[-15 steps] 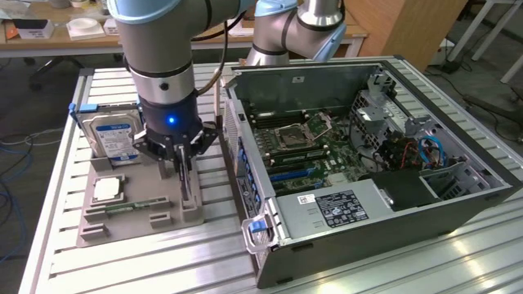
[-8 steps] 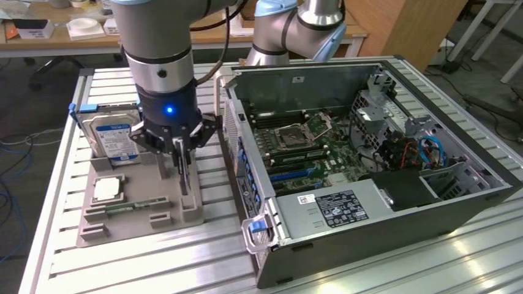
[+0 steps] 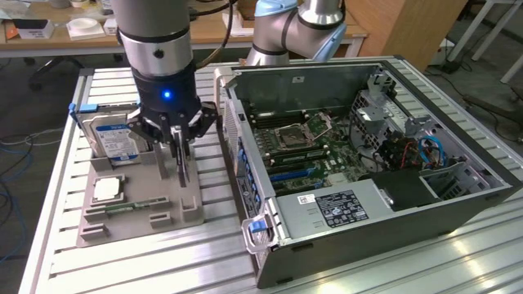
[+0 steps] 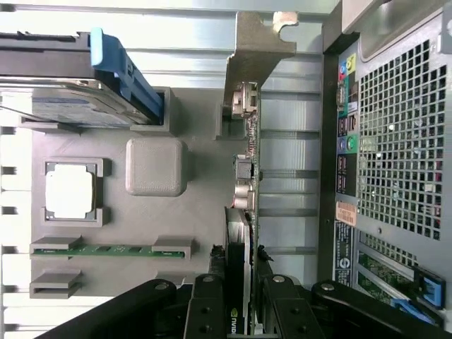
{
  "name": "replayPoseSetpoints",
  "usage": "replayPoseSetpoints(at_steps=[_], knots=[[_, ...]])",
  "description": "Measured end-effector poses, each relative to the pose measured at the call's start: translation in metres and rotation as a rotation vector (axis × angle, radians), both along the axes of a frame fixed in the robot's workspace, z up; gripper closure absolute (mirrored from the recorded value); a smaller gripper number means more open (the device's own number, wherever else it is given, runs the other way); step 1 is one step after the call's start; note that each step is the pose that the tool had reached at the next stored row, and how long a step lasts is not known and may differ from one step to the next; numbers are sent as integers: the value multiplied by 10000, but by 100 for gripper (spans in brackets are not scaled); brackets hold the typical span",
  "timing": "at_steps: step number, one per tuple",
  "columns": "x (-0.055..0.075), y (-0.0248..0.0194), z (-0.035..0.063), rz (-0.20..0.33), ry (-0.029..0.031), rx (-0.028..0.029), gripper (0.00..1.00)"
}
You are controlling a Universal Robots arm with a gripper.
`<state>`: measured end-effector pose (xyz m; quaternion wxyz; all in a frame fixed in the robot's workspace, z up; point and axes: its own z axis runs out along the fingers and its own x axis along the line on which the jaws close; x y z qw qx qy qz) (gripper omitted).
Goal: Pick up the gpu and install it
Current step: 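Pick up the gpu and move the gpu toward the slot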
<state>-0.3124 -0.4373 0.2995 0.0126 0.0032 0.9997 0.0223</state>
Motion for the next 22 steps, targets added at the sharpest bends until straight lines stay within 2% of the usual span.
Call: replayPoseSetpoints(at_steps=[10,22], knots=[[0,0,391,0,0,2,74],[0,-1,791,0,1,23,74]])
